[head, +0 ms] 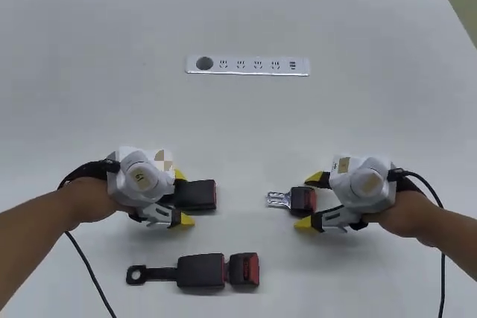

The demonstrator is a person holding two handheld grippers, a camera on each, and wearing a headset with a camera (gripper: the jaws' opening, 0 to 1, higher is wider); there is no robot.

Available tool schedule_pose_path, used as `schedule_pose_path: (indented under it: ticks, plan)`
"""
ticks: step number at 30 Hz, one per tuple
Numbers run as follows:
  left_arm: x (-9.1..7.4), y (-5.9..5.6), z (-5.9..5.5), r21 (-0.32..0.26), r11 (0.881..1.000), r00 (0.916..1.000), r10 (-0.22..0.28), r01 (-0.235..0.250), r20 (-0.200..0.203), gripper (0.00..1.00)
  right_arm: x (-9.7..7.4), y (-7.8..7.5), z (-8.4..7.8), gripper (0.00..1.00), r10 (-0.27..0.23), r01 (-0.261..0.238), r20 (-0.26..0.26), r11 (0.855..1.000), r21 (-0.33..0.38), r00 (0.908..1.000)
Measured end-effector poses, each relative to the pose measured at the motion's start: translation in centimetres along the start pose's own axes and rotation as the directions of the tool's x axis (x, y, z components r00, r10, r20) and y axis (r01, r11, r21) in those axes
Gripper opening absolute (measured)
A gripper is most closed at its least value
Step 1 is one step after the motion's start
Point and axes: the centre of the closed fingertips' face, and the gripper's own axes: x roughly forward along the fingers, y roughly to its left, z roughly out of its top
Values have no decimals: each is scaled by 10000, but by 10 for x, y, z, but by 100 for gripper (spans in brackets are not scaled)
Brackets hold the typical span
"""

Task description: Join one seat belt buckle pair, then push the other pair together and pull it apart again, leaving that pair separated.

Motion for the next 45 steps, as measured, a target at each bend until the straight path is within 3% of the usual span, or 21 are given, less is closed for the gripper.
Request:
schedule_pose_path:
  ticks: [7,10,14,17,23,37,45]
  plan:
    - [0,1,3,195,9998,9999,-109,107,71,41,1,-11,0,39,-113,110,-194,9998,-139,9997]
    - [-1,1,4,673,9975,9997,-231,232,-17,35,1,-11,-2,35,-53,42,-374,9995,-310,9993]
    - [-2,-1,6,948,9945,9990,-426,438,-150,35,-1,-9,-1,35,115,-143,-608,9988,-464,9981]
    - [-2,-2,6,1167,9915,9981,-548,577,-285,35,-1,-8,-1,35,230,-315,-1080,9966,-768,9939]
    - [-2,-1,6,1326,9883,9964,-696,754,-481,34,-2,-9,-1,34,183,-294,-1520,9971,-707,9882]
    - [-3,-2,6,1070,9918,9956,-619,692,-706,34,-1,-7,2,34,152,-248,-1461,9976,-641,9891]
    - [-2,-2,7,1008,9929,9959,-555,626,-713,34,8,-3,13,34,145,-223,-1257,9979,-608,9920]
